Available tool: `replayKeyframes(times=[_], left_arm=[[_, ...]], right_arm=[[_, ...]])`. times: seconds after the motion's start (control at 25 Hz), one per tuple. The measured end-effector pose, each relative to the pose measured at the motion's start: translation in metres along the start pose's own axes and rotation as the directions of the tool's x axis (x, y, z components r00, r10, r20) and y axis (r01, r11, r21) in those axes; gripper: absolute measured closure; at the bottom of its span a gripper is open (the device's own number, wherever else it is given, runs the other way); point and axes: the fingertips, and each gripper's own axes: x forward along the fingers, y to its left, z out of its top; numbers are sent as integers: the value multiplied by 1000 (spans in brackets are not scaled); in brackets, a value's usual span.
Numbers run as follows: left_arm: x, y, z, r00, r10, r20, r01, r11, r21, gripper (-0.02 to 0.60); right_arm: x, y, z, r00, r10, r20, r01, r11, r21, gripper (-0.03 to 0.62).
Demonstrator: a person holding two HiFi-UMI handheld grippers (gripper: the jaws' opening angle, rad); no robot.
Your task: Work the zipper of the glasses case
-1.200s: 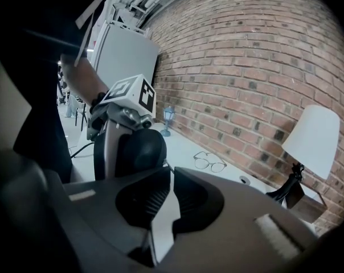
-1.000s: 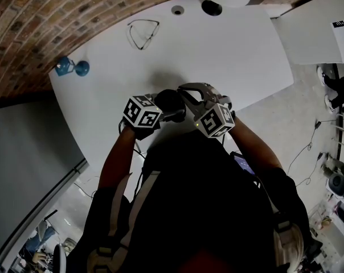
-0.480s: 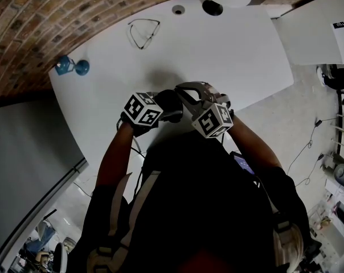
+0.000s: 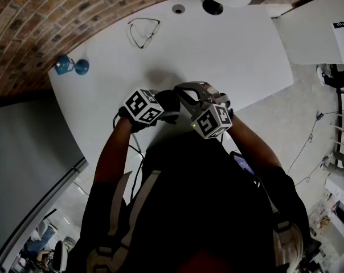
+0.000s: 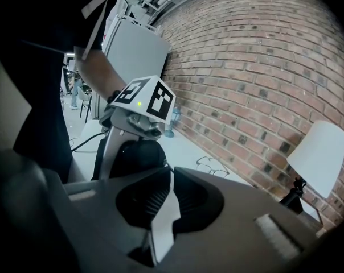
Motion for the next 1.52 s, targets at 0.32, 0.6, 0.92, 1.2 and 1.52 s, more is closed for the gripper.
replayKeyframes(times=[0.32,0.6,0.92,1.2,1.52], left_arm=[[-1,-1,-6,994,-35,-100,40,998,47,327],[3,-11,-14,978,-105,-178,115,992,46,327],[9,-26,-36,931,-190,-313,219,974,61,327],[14,-33,-49,903,-216,-372,268,959,93,322],[13,-13,-37,956,-129,-265,177,970,164,251]], right_arm=[[-1,-3,9,1000,0,-1,0,1000,10,571],[-4,3,5,1000,19,-6,-19,1000,-2,571],[-5,15,5,998,62,-2,-62,998,-30,571],[-5,28,0,995,98,-2,-98,994,-40,571],[-12,30,-12,994,106,13,-106,994,34,591]])
